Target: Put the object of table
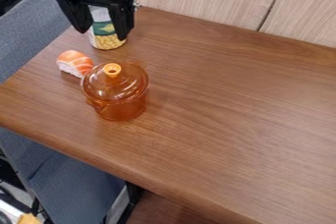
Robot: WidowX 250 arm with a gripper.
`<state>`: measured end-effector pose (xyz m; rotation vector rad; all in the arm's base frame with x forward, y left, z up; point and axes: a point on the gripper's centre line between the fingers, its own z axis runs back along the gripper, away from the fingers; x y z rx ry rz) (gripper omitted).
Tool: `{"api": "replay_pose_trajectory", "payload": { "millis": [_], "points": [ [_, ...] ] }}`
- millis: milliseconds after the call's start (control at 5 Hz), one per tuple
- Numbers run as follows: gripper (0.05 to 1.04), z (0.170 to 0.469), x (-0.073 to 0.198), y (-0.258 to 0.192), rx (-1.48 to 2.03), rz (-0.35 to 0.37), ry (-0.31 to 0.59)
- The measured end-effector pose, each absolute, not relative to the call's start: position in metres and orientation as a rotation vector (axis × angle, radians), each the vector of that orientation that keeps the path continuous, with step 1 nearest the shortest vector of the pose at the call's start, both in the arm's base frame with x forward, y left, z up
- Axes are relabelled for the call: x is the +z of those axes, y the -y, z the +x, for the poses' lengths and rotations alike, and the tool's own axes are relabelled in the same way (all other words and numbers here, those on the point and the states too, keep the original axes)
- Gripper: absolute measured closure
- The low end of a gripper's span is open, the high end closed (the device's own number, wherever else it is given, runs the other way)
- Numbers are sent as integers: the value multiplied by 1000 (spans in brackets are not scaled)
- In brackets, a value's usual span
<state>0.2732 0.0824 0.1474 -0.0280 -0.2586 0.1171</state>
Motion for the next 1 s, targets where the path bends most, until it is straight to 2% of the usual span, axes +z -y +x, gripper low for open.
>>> {"api": "replay_pose_trajectory", "payload": {
  "millis": [400, 600, 800, 1000],
  "points": [
    [82, 276, 143, -89, 247, -23, 213],
    [82, 282, 152, -112, 513, 5, 214],
    [82, 287, 156, -130, 747, 64, 224],
    [82, 286, 149, -146, 987, 116, 243]
  ]
}}
